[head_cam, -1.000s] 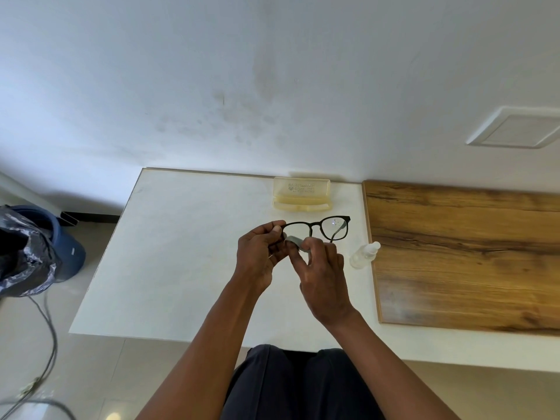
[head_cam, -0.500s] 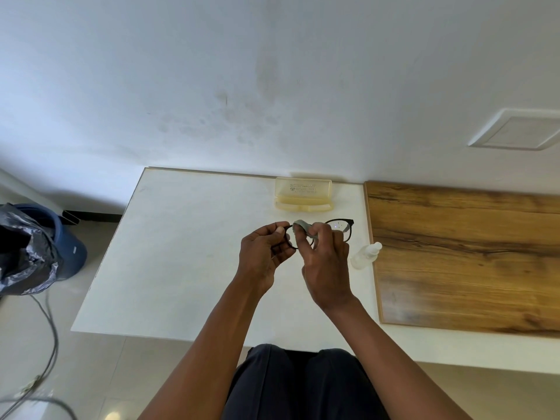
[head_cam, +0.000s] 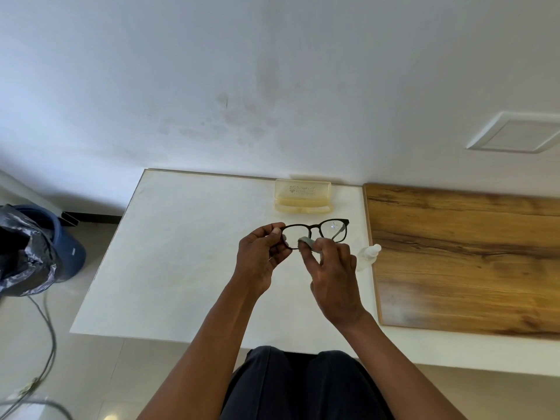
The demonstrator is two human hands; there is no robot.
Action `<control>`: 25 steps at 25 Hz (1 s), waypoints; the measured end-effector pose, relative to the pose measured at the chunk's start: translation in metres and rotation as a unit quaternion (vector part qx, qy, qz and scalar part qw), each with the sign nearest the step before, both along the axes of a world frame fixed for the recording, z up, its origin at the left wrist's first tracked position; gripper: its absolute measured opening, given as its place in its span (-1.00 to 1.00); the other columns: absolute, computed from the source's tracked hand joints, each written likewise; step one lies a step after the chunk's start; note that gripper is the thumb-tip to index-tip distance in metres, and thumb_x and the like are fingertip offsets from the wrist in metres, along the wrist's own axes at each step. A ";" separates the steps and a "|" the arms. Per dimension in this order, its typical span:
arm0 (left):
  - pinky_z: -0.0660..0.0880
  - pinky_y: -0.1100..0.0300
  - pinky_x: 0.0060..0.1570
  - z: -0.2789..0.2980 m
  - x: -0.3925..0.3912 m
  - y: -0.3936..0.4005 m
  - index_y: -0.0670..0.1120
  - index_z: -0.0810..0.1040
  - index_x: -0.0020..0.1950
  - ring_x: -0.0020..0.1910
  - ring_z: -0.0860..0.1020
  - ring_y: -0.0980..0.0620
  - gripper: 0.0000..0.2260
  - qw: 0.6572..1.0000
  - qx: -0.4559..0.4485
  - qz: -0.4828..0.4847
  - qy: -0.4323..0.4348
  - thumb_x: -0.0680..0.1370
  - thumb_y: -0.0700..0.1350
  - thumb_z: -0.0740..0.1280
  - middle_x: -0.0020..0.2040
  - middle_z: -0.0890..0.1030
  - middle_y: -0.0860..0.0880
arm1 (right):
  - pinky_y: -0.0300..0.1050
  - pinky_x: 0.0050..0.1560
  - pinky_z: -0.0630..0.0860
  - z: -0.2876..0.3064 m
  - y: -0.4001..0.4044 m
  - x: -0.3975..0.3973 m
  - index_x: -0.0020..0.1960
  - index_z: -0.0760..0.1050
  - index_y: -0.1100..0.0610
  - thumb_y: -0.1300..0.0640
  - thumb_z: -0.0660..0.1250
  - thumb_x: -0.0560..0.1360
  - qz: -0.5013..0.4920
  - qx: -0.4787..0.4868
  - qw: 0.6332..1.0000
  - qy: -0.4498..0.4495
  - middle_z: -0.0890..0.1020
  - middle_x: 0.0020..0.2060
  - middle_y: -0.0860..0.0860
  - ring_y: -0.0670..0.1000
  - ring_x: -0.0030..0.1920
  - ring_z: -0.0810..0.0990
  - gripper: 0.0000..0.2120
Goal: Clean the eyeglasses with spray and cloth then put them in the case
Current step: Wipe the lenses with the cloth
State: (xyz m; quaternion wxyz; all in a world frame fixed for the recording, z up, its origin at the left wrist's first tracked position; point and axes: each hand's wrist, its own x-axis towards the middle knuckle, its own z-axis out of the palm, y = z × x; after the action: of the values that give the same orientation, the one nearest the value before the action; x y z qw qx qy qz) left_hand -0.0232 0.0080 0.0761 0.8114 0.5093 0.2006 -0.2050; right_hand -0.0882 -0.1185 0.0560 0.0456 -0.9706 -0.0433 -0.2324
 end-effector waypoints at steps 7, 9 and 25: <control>0.56 0.23 -0.28 -0.001 0.003 0.001 -0.18 0.58 -0.03 -0.31 0.50 0.01 -0.92 1.000 -0.005 0.025 -0.005 0.50 -0.28 0.33 -0.32 0.52 -0.08 | 0.00 -0.23 0.43 0.016 -0.018 -0.002 0.17 0.53 0.25 0.61 0.32 0.15 -0.083 0.129 0.988 -0.002 0.40 -0.02 0.13 0.21 -0.14 0.49 -0.38; 0.56 0.24 -0.30 -0.001 0.004 0.001 -0.17 0.59 -0.05 -0.33 0.50 0.01 -0.91 0.999 0.001 0.031 -0.006 0.49 -0.30 0.33 -0.35 0.53 -0.05 | 0.05 -0.22 0.44 0.021 -0.022 0.002 0.17 0.52 0.26 0.64 0.29 0.15 -0.116 0.163 0.980 0.006 0.50 -0.07 0.25 0.28 -0.16 0.51 -0.36; 0.57 0.20 -0.23 -0.004 0.005 0.007 -0.16 0.59 -0.07 -0.38 0.53 0.03 -0.88 1.000 -0.004 0.029 -0.006 0.51 -0.32 0.29 -0.38 0.55 -0.04 | -0.01 -0.35 0.47 0.013 -0.012 -0.003 0.12 0.57 0.23 0.56 0.43 0.07 -0.078 0.059 0.994 0.047 0.59 -0.15 0.22 0.21 -0.23 0.56 -0.36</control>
State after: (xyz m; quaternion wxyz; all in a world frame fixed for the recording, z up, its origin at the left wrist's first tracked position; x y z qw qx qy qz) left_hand -0.0185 0.0145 0.0719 0.8200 0.5016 0.2096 -0.1790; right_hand -0.0911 -0.1303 0.0688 0.0862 -0.9765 0.0485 -0.1915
